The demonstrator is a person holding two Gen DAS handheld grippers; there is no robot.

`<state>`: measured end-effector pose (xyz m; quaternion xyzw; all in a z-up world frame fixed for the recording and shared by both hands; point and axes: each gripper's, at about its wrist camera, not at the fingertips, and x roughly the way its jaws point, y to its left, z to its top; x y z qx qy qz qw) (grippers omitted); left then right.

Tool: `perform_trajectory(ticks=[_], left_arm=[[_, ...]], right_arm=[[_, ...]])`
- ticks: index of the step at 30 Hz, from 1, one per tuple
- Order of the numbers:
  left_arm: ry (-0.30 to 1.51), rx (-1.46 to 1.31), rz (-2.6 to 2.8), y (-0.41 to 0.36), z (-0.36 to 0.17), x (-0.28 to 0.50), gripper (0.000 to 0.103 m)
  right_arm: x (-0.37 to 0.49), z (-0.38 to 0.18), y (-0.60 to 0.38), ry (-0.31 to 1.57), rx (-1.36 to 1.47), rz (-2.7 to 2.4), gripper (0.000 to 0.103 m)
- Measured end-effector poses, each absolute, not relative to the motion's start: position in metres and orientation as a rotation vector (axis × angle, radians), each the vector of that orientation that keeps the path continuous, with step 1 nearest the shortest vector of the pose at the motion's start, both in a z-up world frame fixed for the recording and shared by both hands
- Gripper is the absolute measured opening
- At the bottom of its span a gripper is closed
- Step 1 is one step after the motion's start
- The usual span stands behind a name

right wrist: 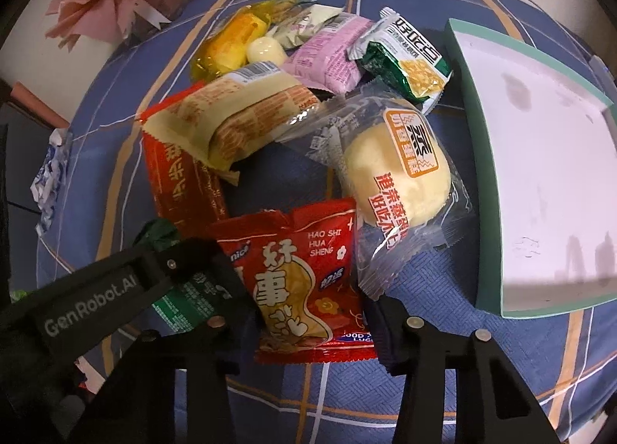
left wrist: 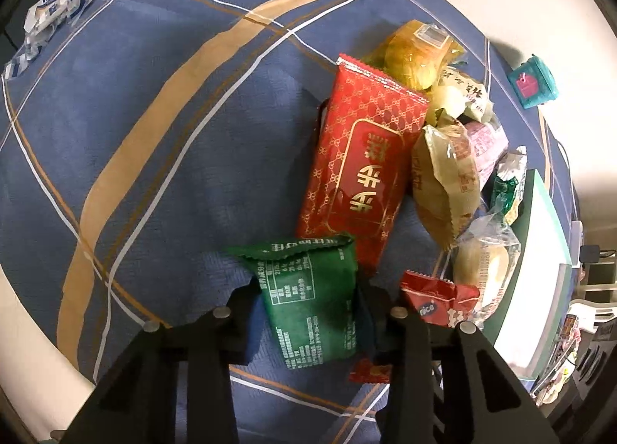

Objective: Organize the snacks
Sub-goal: 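Grasp the green snack pack with left tool while right tool grasps red peanut bag, then carry both packs to the white tray and open both tools to release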

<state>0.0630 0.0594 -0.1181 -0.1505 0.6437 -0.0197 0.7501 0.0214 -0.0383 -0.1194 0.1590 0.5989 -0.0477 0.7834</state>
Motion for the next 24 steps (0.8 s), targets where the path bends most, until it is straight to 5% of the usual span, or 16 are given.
perform_trajectory(ticks=[24], left_arm=[[1.145,-0.331,-0.027,0.080,-0.023,0.040,0.042]], right_arm=[[-0.013,-0.032,-0.060,1.100,0.402,-0.036,0.050]])
